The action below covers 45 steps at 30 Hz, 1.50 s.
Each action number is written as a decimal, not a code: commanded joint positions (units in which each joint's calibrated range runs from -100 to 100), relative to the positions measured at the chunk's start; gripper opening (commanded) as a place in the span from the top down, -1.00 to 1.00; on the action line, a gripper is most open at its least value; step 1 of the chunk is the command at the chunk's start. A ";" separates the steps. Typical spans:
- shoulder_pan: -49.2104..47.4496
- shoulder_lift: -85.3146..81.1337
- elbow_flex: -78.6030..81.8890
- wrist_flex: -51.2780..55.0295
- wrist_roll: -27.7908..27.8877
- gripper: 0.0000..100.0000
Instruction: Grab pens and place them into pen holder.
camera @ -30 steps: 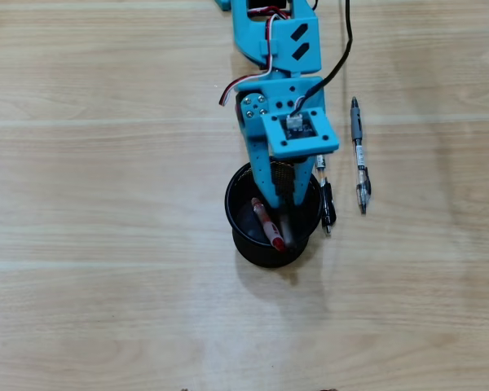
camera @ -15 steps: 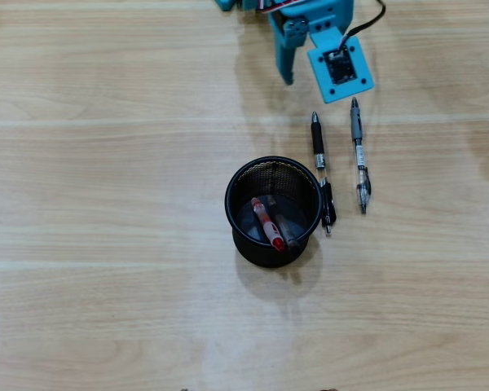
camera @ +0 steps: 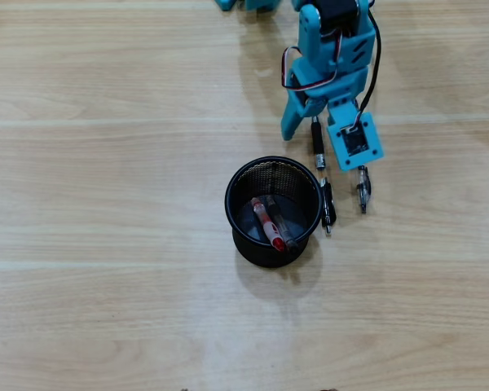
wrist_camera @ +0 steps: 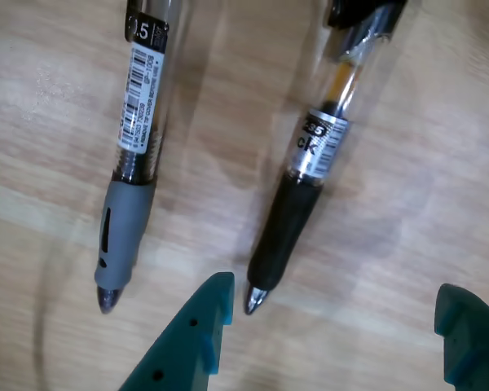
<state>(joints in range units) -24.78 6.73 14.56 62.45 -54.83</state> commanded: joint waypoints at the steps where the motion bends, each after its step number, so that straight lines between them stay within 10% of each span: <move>1: 0.26 2.32 -1.84 -1.21 -0.27 0.45; 19: -0.14 8.32 -1.93 -11.87 -0.38 0.46; 25: 2.04 8.32 4.68 -11.52 -4.40 0.99; 45: 8.00 -26.68 -6.37 -17.54 -2.62 0.96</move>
<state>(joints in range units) -23.17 -17.48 12.88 50.65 -59.52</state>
